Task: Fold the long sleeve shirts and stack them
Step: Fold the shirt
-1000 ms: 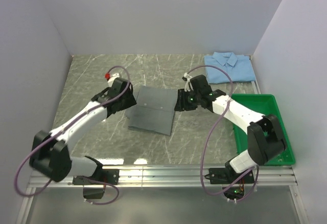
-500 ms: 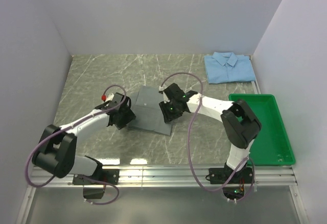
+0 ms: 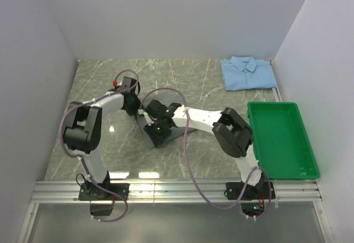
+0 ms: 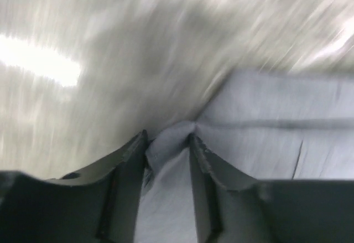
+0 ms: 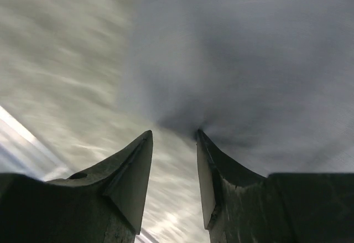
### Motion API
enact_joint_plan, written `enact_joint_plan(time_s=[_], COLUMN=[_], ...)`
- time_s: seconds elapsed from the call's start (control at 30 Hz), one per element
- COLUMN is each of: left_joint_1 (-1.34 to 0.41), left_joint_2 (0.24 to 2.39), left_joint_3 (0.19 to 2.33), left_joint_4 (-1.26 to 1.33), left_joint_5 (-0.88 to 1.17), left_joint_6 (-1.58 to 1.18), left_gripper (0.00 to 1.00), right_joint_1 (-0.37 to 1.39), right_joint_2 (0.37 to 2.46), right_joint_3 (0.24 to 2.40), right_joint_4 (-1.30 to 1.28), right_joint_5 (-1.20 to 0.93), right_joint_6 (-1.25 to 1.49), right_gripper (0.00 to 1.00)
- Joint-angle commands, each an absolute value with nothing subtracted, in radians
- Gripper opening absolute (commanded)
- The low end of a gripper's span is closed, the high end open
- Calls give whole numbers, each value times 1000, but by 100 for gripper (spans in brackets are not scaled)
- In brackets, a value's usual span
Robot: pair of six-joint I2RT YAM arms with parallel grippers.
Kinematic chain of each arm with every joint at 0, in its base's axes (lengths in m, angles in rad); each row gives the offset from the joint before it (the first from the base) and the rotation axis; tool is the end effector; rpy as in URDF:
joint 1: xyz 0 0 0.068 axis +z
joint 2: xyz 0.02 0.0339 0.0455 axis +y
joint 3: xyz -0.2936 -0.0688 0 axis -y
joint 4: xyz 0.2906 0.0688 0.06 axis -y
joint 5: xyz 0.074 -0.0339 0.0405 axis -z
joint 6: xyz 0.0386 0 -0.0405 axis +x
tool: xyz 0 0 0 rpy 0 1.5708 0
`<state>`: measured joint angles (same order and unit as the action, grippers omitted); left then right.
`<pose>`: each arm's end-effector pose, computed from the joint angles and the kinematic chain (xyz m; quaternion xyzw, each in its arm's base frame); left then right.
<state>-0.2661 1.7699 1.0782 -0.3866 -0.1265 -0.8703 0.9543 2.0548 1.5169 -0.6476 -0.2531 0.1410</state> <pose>0.3807 -0.0987 0.1632 -0.3027 0.9195 -0.0792 0.2380 0.2689 0.3962 0.1728 -0.4073 0.8847 0.2047 0.0976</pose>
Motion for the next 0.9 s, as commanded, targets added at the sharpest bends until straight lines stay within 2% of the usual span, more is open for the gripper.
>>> enact_joint_plan(time_s=[0.0,0.07,0.2,0.4,0.53,0.6,0.63,0.8,0.87], left_joint_1=[-223,-196,-163,-196,-320,-449,-492,-746,-825], left_joint_2=[1850,1859,1775,1519,1379,1362,1365,1433,1492], left_joint_3=[1256,1302,1333,1166,1089,1086,1089,1129,1170], left_joint_4=[-390,-382,-376,-341,-336,-344,-345,-310,-307], left_joint_5=[-179,-166,-155,-124,-178,-257,-274,-363,-376], left_joint_6=[-689,-678,-672,-664,-597,-542,-522,-364,-306], left_gripper=[45,49,66,82,85,85,85,87,88], right_joint_1=[982,980,956,761,592,501,468,312,266], right_joint_2=[2071,2057,1924,1636,1485,1421,1404,1275,1215], right_joint_3=[1624,1632,1528,1274,1080,1036,1002,913,885], right_joint_4=[-615,-585,-554,-422,-361,-347,-348,-338,-333], right_joint_5=[-353,-330,-114,-67,-94,-112,-112,-176,-160], right_joint_6=[201,222,258,346,396,414,422,463,483], right_gripper=[45,45,46,47,49,53,59,75,89])
